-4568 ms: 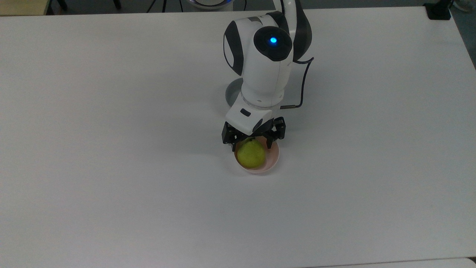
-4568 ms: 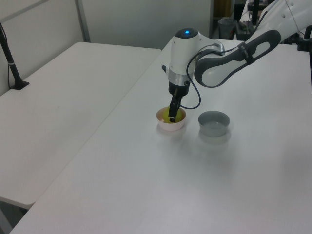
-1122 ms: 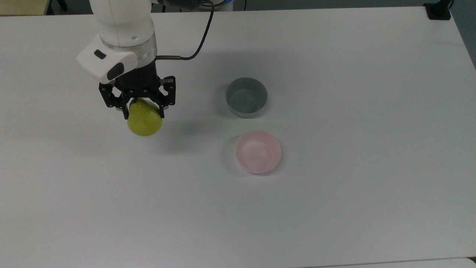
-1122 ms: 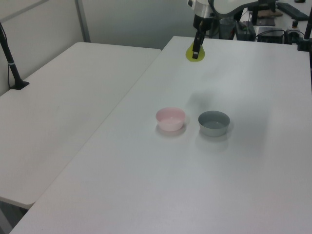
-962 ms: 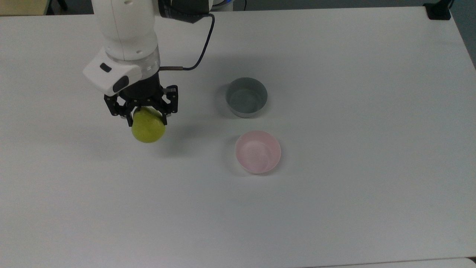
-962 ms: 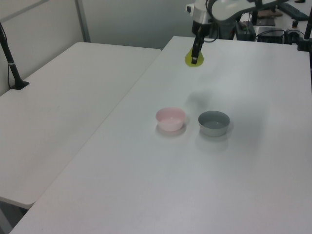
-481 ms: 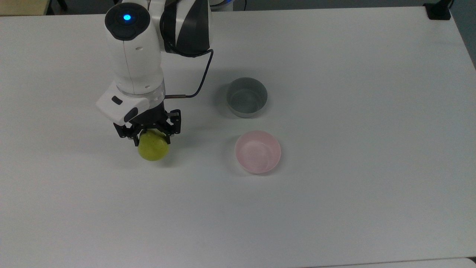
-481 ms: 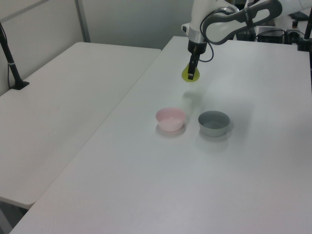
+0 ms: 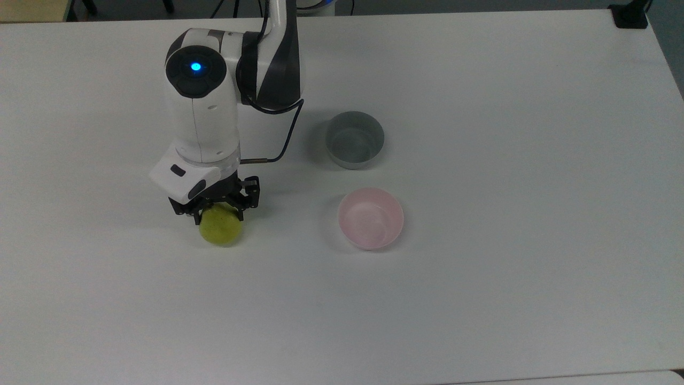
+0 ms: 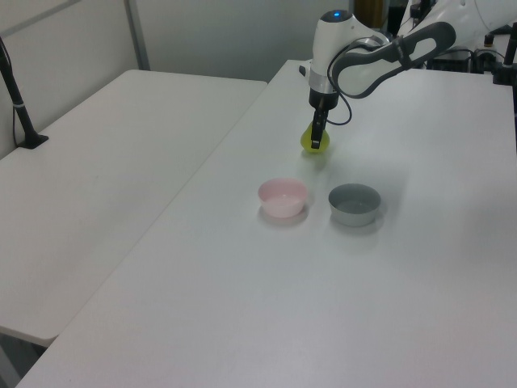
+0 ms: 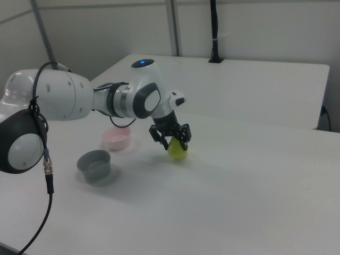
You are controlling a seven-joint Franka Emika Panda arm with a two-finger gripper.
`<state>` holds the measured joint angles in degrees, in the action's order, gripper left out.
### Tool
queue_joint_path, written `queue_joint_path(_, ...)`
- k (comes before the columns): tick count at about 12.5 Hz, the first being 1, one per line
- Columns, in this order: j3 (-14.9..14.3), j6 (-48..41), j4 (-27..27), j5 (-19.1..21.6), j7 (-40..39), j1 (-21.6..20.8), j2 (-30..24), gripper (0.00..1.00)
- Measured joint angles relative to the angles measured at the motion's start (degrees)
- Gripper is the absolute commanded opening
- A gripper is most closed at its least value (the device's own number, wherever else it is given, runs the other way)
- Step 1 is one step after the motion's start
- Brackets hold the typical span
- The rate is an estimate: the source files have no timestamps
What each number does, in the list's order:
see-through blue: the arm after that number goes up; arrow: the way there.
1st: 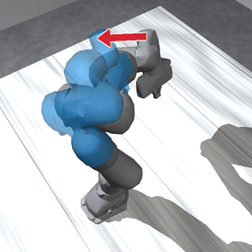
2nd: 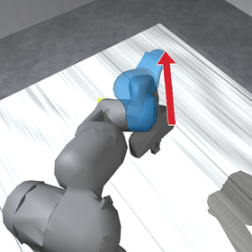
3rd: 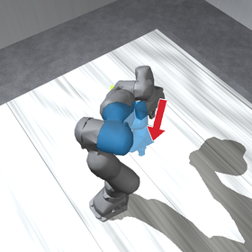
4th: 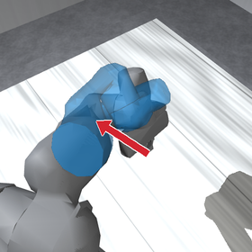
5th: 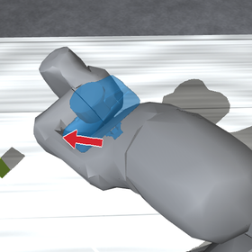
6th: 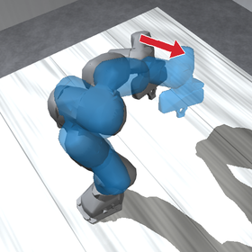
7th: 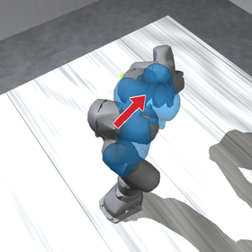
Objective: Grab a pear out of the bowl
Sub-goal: 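Lower the pear onto the table beside the bowls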
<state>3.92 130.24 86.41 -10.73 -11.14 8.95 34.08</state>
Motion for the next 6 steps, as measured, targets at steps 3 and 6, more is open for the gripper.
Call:
queue_joint_path(3,-0.03,0.05,-0.06,0.00,0.00,0.12,0.02,0.89)
queue_joint_path(6,-0.03,0.05,-0.07,-0.42,0.00,0.12,0.02,0.99)
